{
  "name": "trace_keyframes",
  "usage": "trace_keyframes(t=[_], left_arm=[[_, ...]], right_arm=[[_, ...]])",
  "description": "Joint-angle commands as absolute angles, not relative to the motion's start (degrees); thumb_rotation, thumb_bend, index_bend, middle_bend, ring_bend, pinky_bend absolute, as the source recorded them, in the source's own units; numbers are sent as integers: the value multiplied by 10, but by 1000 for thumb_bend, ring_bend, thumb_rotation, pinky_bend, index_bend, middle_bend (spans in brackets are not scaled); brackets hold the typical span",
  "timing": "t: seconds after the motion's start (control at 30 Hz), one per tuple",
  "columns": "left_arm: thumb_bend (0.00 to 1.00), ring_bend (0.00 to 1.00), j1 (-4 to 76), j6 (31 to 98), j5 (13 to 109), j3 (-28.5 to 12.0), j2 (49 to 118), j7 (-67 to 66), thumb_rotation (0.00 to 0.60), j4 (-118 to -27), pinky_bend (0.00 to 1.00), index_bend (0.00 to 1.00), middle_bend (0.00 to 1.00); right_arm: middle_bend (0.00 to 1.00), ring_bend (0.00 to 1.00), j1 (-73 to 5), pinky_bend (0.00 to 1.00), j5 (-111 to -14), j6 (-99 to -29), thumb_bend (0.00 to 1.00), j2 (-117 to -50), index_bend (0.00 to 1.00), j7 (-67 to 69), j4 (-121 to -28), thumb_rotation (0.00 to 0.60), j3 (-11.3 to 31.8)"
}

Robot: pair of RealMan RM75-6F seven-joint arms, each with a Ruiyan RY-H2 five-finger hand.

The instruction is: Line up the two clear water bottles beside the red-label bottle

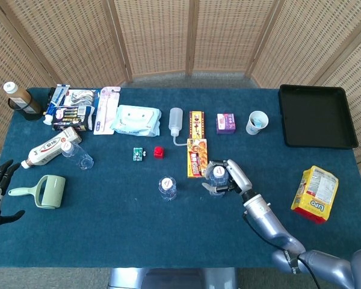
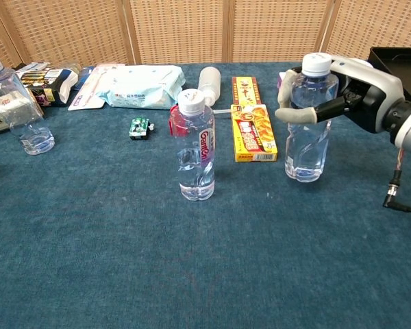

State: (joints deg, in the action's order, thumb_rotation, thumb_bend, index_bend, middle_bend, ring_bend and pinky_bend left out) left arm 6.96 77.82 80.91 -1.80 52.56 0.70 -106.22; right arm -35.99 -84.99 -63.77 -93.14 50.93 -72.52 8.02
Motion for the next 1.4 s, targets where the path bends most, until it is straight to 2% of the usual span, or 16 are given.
trace_keyframes(t=[0.03, 1.1, 1.3, 1.4], left_arm=[[91, 0, 70, 778, 815, -15, 523, 11, 600, -1063, 163, 0, 0], [92, 0, 69, 777, 828, -6, 517, 19, 600, -1069, 163, 0, 0], [91, 0, 69, 775, 829, -5, 514, 28, 600, -1067, 162, 0, 0], [91, 0, 70, 774, 830, -5, 513, 30, 600, -1067, 162, 0, 0]], right_arm=[[683, 523, -356, 383, -848, -640, 307, -940, 575, 522, -716, 600, 79], [661, 509, -339, 367, -868, -683, 307, -993, 569, 493, -671, 600, 70], [647, 505, -337, 366, -872, -683, 307, -1005, 563, 492, -654, 600, 65], [605, 485, -337, 361, -879, -690, 294, -1008, 529, 499, -646, 600, 62]])
